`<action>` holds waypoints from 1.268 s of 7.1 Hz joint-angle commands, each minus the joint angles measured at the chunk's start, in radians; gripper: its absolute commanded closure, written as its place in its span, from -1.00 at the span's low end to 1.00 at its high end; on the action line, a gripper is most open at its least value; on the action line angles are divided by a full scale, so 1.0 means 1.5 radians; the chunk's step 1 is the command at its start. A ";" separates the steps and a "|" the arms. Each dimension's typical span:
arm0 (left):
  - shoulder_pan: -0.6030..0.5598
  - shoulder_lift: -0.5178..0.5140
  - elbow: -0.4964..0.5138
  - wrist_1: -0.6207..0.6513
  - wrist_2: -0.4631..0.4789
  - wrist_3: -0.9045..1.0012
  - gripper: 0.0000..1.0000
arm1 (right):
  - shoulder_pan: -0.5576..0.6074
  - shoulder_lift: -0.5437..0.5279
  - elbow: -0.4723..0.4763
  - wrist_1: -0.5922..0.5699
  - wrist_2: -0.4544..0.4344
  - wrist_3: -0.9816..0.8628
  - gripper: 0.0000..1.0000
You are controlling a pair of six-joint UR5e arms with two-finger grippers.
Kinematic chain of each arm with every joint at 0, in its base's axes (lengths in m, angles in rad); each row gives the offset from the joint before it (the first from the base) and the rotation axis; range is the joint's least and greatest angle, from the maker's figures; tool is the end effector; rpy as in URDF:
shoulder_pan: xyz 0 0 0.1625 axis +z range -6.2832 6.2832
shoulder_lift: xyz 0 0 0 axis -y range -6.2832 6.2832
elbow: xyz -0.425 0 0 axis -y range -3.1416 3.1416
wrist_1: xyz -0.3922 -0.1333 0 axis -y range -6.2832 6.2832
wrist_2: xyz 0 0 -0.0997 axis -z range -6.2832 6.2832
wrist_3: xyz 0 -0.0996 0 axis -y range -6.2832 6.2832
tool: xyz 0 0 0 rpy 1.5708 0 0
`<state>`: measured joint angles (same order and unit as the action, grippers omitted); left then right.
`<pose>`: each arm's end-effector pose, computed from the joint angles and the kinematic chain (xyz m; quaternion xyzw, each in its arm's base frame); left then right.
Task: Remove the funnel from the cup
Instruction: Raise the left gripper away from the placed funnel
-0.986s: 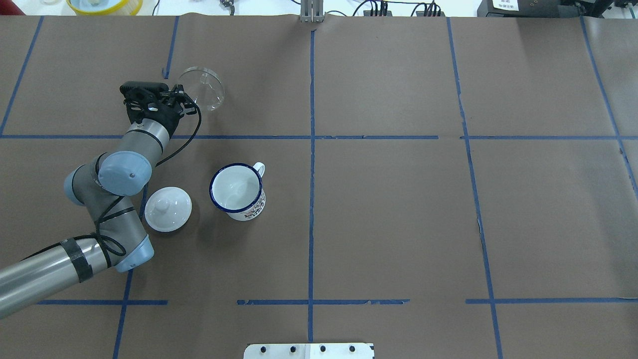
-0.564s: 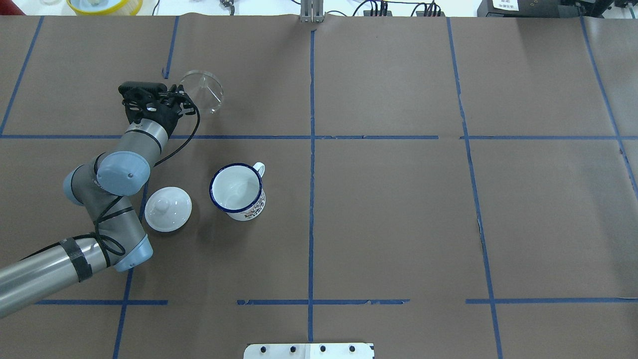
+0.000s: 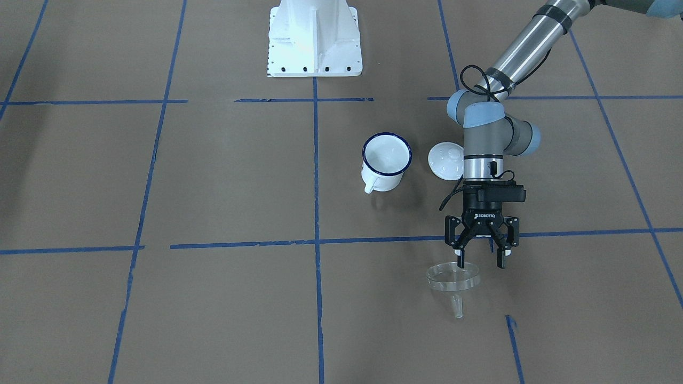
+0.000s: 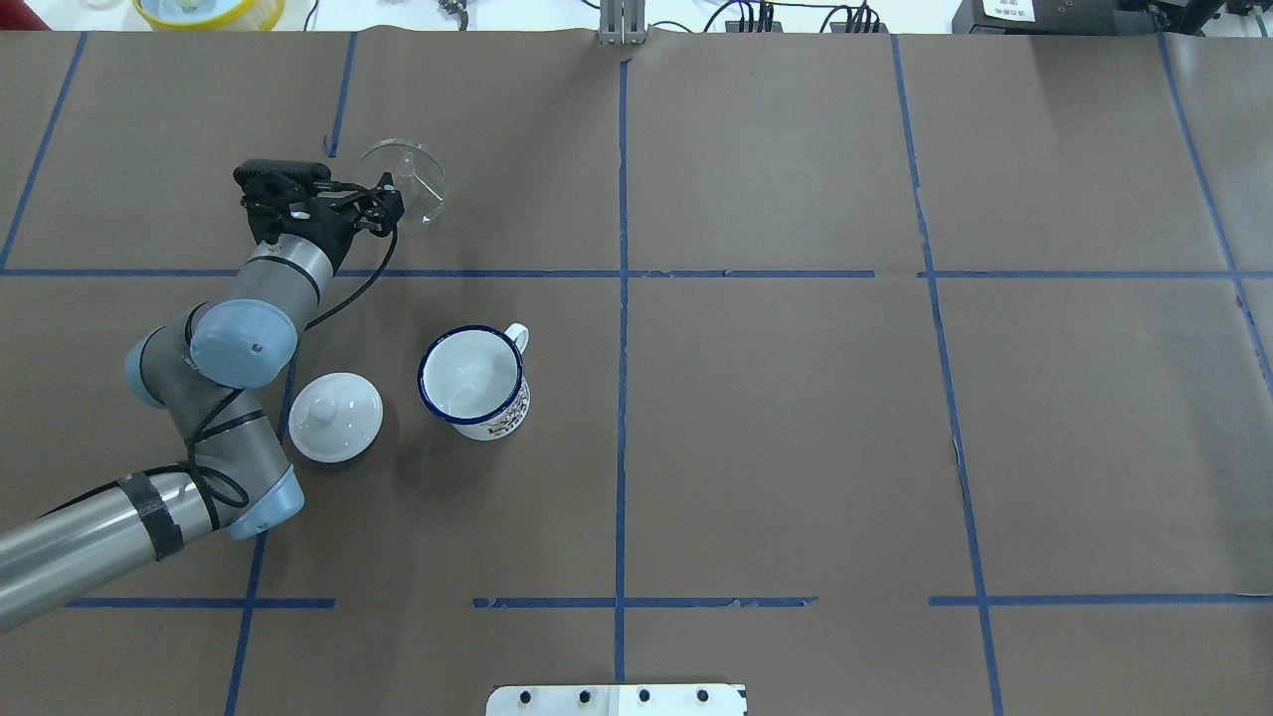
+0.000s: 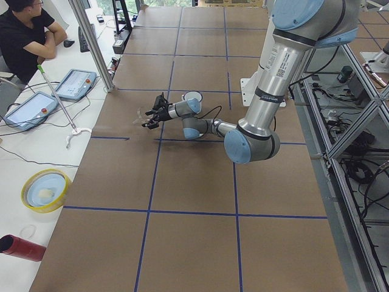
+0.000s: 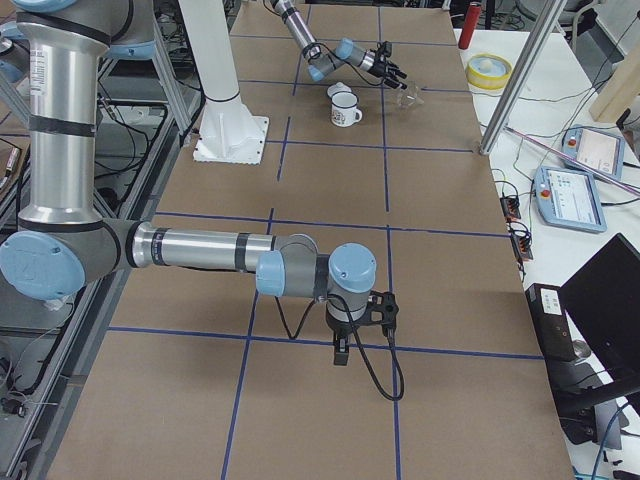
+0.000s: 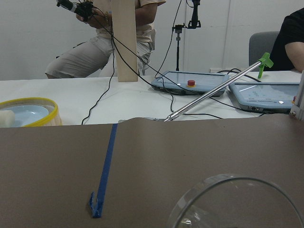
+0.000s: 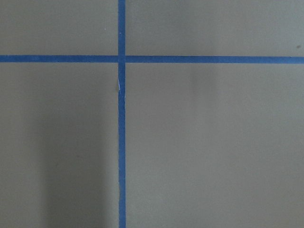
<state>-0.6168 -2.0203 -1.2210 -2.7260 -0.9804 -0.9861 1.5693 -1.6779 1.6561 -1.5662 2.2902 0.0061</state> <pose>0.4492 -0.5499 0.4372 0.5118 0.3302 -0.1832 0.7717 0.0670 -0.4452 0.6702 -0.0094 -0.3519 0.0052 0.9360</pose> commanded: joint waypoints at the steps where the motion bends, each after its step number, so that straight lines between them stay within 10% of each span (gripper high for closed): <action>1: -0.004 0.002 -0.017 -0.052 -0.017 0.078 -1.00 | 0.000 0.000 0.000 0.000 0.000 0.000 -1.00; 5: -0.016 0.153 -0.206 -0.047 -0.155 0.099 -1.00 | 0.000 0.000 0.000 0.000 0.000 0.000 -1.00; 9: -0.085 0.233 -0.389 0.158 -0.358 0.098 -1.00 | 0.000 0.000 -0.001 0.000 0.000 0.000 -1.00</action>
<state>-0.7183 -1.6988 -1.7308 -2.5833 -1.4270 -0.8389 1.5692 -1.6782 1.6563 -1.5662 2.2902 0.0061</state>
